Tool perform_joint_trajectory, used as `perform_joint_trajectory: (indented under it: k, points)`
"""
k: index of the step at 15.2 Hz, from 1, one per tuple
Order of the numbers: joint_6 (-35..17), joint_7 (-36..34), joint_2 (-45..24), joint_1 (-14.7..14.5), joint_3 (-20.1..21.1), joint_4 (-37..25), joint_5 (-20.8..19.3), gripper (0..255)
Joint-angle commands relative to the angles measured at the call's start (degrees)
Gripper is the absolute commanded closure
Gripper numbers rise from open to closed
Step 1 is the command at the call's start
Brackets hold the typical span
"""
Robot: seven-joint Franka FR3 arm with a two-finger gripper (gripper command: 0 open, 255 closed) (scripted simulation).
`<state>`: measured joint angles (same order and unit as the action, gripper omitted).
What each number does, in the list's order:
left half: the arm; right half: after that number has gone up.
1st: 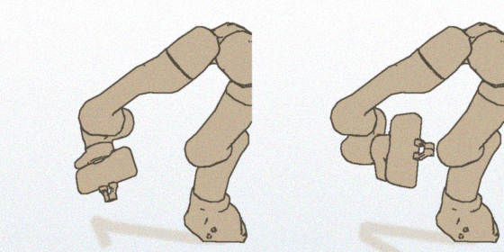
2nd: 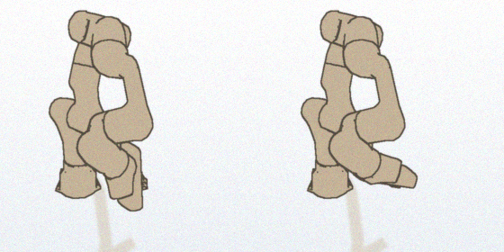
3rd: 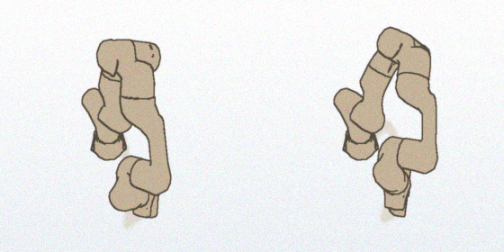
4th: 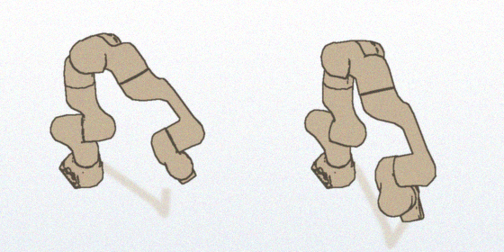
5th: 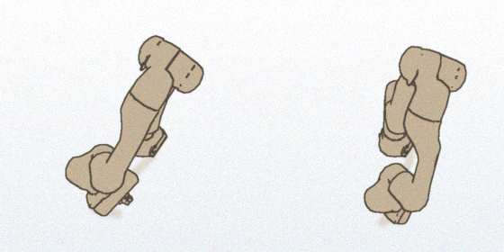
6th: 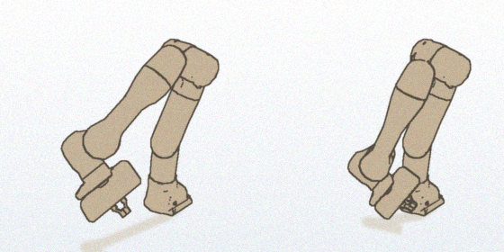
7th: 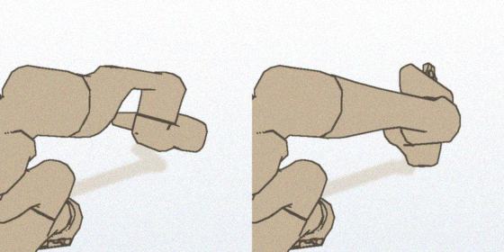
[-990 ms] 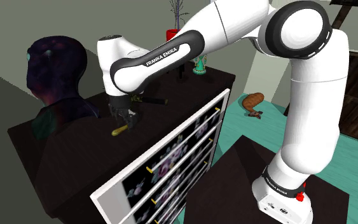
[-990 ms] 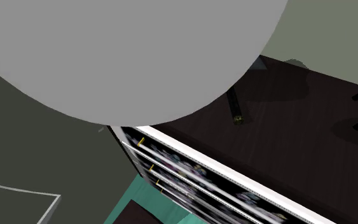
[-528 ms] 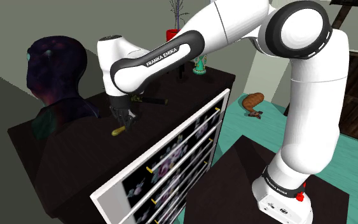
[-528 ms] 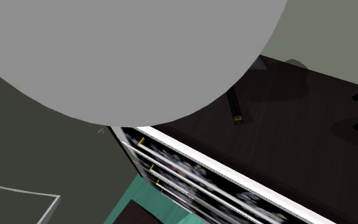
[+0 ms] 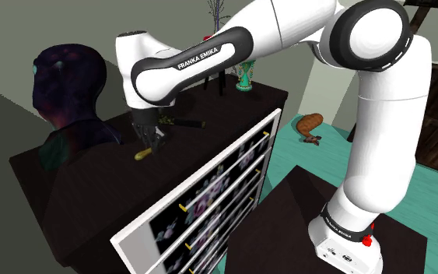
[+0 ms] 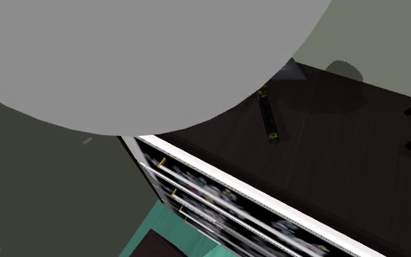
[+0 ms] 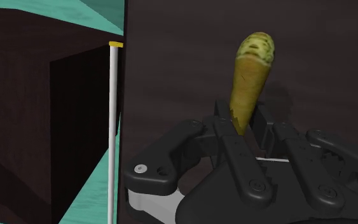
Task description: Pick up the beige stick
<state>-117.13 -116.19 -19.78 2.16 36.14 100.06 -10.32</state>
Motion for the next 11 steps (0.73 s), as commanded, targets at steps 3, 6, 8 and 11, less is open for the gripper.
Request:
perform_joint_trajectory:
  k: [3,6,8,11]
  points:
    - [2.6,0.4,1.0,0.2,0.4,-1.8,0.8,255]
    - [4.7,0.7,1.7,0.2,0.6,-3.3,1.3,255]
    - [6.1,0.8,2.0,0.3,0.7,-4.4,1.5,255]
    - [6.9,0.9,2.2,0.3,0.8,-5.1,1.7,255]
